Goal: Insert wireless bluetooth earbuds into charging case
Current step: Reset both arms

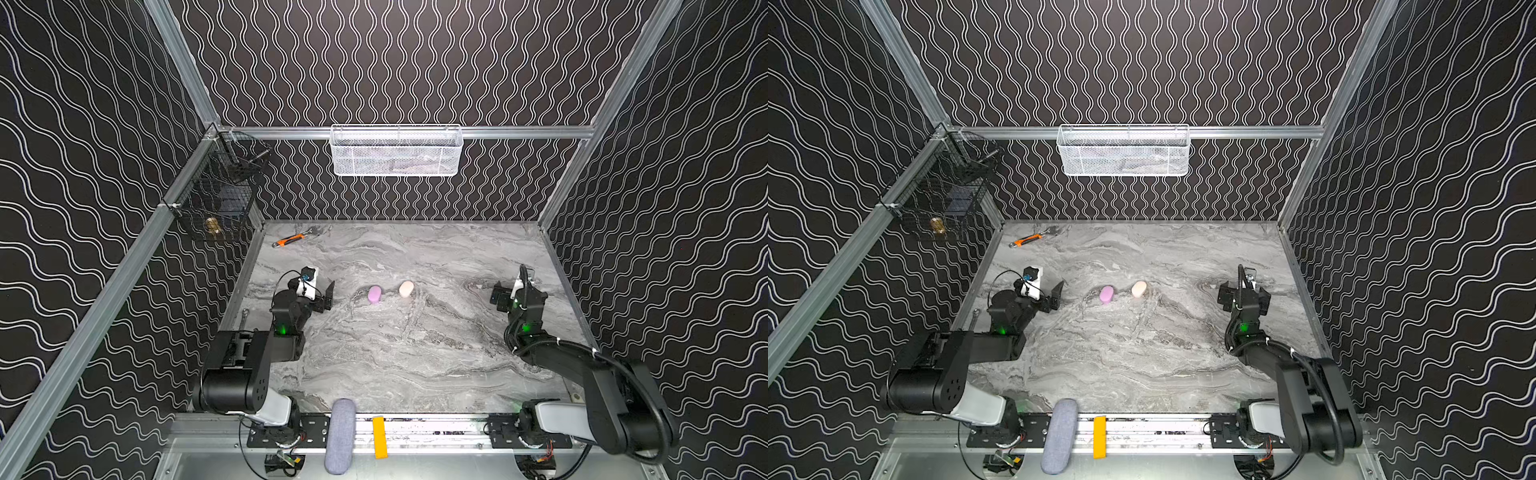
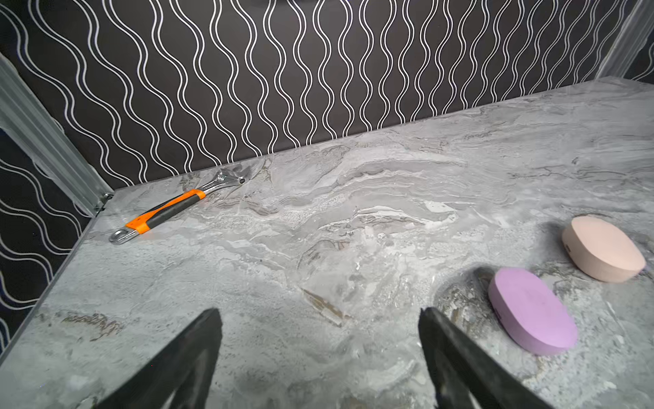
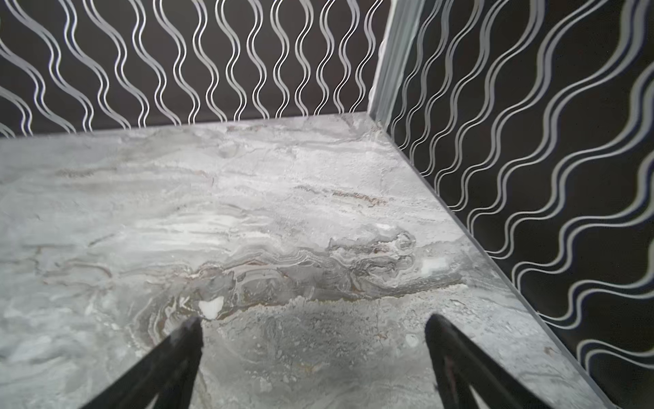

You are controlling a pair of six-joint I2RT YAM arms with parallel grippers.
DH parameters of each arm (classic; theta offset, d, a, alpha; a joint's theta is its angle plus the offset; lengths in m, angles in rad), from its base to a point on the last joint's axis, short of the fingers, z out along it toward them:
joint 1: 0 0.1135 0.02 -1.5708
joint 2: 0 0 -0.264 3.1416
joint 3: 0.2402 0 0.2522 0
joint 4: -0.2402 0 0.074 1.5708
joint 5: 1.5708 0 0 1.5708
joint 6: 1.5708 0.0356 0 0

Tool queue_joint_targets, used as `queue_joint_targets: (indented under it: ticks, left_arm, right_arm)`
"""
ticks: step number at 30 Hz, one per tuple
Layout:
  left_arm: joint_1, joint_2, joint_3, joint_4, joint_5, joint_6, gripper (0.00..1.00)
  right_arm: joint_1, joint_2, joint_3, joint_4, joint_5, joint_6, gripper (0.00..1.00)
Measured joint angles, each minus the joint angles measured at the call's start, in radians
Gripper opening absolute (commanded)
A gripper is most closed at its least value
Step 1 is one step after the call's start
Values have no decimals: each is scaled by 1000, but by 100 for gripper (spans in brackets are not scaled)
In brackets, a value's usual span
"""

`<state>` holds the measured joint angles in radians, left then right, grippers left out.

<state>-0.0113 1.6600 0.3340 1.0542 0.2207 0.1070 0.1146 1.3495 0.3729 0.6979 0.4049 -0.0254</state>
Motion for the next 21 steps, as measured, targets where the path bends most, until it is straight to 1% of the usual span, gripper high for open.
queue_joint_targets:
  ticks: [2,7,14,18,21]
  left_arm:
    - [1,0,0,0,2,0,98]
    - [3,0,0,0,5,0,99]
    - [3,0,0,0,5,0,99]
    - [3,0,0,0,5,0,99]
    - [3,0,0,0,5,0,99]
  right_arm:
    - [-5,50,5,48,-17,-13,99]
    - [-24,158,18,122,-77,-24,100]
    - [-143,162,-2,190,-237,10,100]
    - [-154,164,-7,210,-319,14,100]
    - [-158,163,-21,232,-338,15,99]
